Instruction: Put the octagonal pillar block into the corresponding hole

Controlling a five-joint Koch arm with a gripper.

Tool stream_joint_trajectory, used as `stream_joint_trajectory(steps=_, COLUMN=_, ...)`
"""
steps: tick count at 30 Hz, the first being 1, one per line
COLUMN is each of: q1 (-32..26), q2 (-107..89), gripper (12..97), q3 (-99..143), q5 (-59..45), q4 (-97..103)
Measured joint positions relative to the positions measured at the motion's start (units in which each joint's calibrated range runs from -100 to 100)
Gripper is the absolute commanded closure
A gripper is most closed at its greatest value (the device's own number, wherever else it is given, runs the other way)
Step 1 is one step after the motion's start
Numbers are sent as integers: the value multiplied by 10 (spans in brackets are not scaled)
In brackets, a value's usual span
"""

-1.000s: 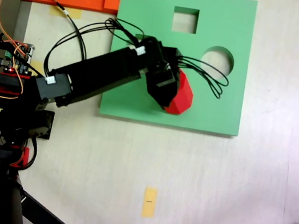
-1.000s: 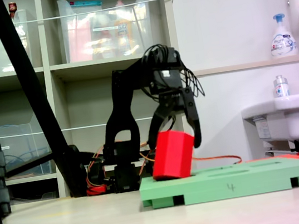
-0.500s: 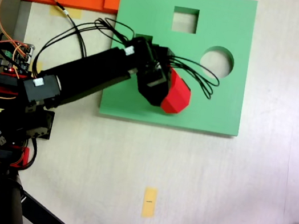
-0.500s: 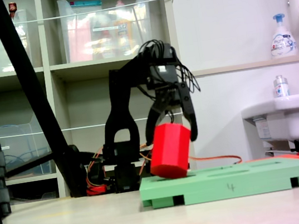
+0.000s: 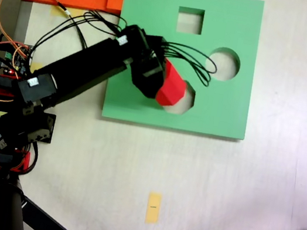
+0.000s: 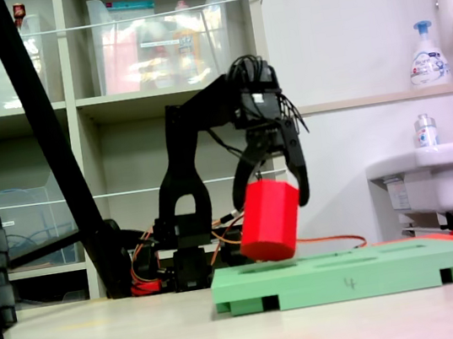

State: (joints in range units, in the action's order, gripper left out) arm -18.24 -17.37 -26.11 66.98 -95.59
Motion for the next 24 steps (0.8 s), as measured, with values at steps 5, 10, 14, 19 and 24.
stream_joint_trajectory(steps=5, q1=0, q2=-1, gripper=673, q3=23, q5=2, q4=-1)
stream_joint_trajectory(steps=10, q1=-1, q2=-3, gripper=672, q3=40, q5=2, q4=0)
stream_joint_trajectory(steps=14, q1=6, q2=12, gripper=669, q3=48, q5=2, q4=0)
stream_joint_trajectory(steps=19, q1=17, q2=48, gripper=657, q3=47, q5=-1, q4=1)
stream_joint_trajectory(steps=24, q1=25, q2=67, gripper=641, q3=44, q5=-13, q4=4)
